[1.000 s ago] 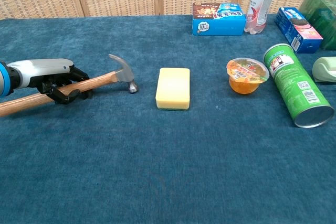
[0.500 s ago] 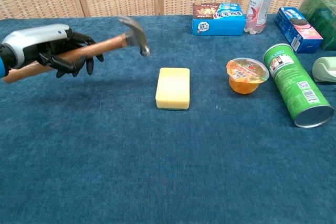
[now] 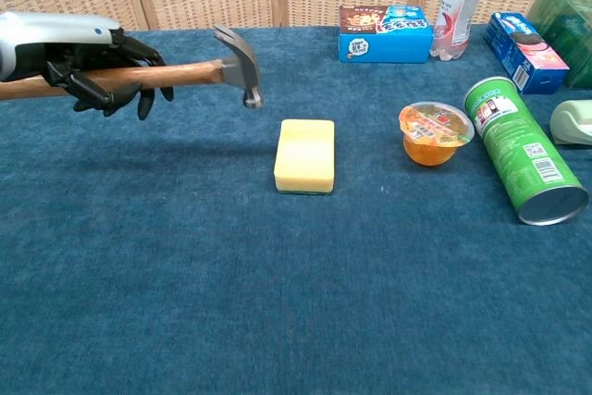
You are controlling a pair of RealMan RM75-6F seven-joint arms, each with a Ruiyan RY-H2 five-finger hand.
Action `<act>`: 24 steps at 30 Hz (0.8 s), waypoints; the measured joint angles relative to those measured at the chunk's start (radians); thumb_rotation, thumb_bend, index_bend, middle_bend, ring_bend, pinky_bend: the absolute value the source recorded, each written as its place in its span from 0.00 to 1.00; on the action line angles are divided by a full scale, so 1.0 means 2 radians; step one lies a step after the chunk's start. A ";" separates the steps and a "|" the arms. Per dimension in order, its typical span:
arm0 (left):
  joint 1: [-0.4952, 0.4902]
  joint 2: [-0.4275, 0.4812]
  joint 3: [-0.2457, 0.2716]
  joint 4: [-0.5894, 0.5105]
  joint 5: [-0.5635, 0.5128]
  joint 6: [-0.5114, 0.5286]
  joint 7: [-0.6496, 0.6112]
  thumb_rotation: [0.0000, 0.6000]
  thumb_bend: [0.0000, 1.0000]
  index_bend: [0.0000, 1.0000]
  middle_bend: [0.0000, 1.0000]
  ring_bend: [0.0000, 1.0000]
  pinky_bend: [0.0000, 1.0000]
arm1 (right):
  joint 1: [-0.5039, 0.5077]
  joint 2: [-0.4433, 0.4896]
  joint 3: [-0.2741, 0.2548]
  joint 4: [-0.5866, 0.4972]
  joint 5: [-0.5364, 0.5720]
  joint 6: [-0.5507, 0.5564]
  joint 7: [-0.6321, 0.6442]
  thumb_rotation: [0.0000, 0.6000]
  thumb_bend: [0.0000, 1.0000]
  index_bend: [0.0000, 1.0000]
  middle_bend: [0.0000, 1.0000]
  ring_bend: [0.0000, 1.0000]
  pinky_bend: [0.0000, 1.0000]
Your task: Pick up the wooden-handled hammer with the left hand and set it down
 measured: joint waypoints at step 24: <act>-0.138 -0.035 -0.003 0.061 -0.091 -0.157 -0.032 1.00 0.70 0.52 0.66 0.64 0.74 | -0.018 -0.010 0.005 0.033 0.012 0.007 0.036 1.00 0.29 0.50 0.51 0.44 0.38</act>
